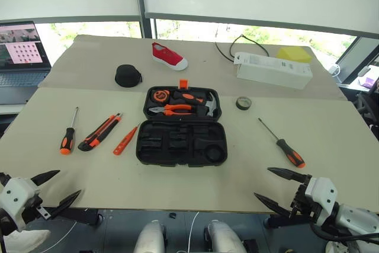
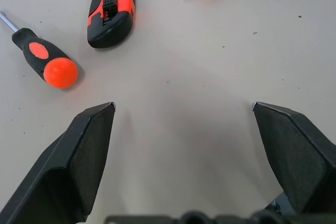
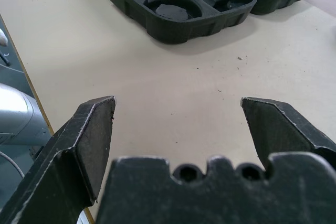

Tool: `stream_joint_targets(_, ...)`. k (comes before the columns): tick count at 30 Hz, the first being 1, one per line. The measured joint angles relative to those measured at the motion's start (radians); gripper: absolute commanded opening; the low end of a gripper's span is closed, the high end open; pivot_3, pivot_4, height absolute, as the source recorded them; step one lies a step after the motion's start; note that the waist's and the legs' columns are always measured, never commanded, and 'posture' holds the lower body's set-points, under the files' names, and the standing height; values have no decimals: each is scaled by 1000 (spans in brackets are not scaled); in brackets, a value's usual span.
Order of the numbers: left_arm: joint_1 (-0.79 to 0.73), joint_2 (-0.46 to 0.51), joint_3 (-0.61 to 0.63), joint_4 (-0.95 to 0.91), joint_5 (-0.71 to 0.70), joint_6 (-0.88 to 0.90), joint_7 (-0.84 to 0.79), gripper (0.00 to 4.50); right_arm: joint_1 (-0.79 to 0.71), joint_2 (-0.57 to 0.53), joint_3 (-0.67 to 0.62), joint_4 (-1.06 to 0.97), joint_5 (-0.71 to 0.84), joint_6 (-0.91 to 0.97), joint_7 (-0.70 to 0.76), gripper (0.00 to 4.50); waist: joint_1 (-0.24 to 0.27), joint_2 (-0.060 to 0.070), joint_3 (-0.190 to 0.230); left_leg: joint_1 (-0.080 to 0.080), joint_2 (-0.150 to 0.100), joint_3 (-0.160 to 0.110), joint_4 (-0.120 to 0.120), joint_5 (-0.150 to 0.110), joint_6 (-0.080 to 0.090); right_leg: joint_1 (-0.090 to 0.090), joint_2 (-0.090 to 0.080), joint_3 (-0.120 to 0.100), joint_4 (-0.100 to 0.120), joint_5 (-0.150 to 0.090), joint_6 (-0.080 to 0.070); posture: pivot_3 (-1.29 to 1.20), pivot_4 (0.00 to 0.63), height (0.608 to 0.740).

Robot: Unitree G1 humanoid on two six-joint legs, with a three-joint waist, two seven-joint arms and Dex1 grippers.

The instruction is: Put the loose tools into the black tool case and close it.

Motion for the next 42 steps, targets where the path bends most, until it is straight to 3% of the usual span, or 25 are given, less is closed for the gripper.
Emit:
stream_joint_targets(2,-2,0,1,-2,-5,7,1,4500,-1,0,2,0,0,0,-1,4440,0,0,0,0,0,0,0,0,0,0,0,0,0,0,0,0,150,740)
stream_joint_targets(7,-33,-21,98,-46,-171,246,122,4500,-85,60,76,-50,32,27,-27,4440,-5,0,0,0,2,-3,0,0,0,-1,1,0,3,0,0,0,150,740)
stream_joint_targets(14,24,-163,261,-100,-279,487,396,4500,-186,149,93,-161,215,75,-74,4440,-11,-1,0,0,0,-7,0,-1,0,0,0,1,3,0,1,0,150,740)
stream_joint_targets(18,35,-149,315,-89,-346,623,448,4500,-195,157,95,-161,217,74,-72,4440,3,-3,-1,1,0,-6,0,-1,0,-2,0,-4,3,-1,0,0,150,740)
stream_joint_targets(21,-27,-80,314,-98,-370,707,473,4500,-202,158,102,-160,216,74,-71,4440,14,-5,-2,2,1,-6,0,0,-1,0,-3,-10,3,-3,-4,0,150,740)
stream_joint_targets(24,-169,44,270,-119,-408,865,527,4500,-218,161,113,-159,215,74,-75,4440,21,-6,-3,3,0,-6,0,1,-2,1,-4,-13,4,-2,-6,0,150,740)
stream_joint_targets(27,-361,165,130,-111,-413,1028,573,4500,-266,164,149,-160,205,79,-87,4440,21,-5,-3,3,-1,-6,0,2,-3,1,-5,-13,6,-1,-3,0,150,740)
stream_joint_targets(33,-718,177,-130,83,-311,1156,674,4500,-285,168,176,-161,172,100,-132,4440,-4,-5,-3,-5,-2,-11,0,2,-3,-2,0,-13,8,-1,-3,0,150,740)
stream_joint_targets(37,-830,170,-213,215,-222,1144,695,4500,-279,167,180,-179,167,117,-161,4440,-10,-4,-2,-6,-1,-12,-1,1,-4,-4,2,-14,8,-2,-5,0,150,740)
stream_joint_targets(40,-872,159,-246,286,-173,1123,685,3760,-264,161,178,-206,167,131,-180,4500,-5,-4,-2,-7,-1,-11,-1,1,-4,-4,1,-14,8,-2,-5,0,150,740)
stream_joint_targets(42,-891,159,-266,308,-150,1120,664,2978,-251,158,177,-228,167,137,-193,4500,-1,-4,-2,-6,-1,-10,0,1,-4,-3,0,-14,8,-2,-4,0,150,740)
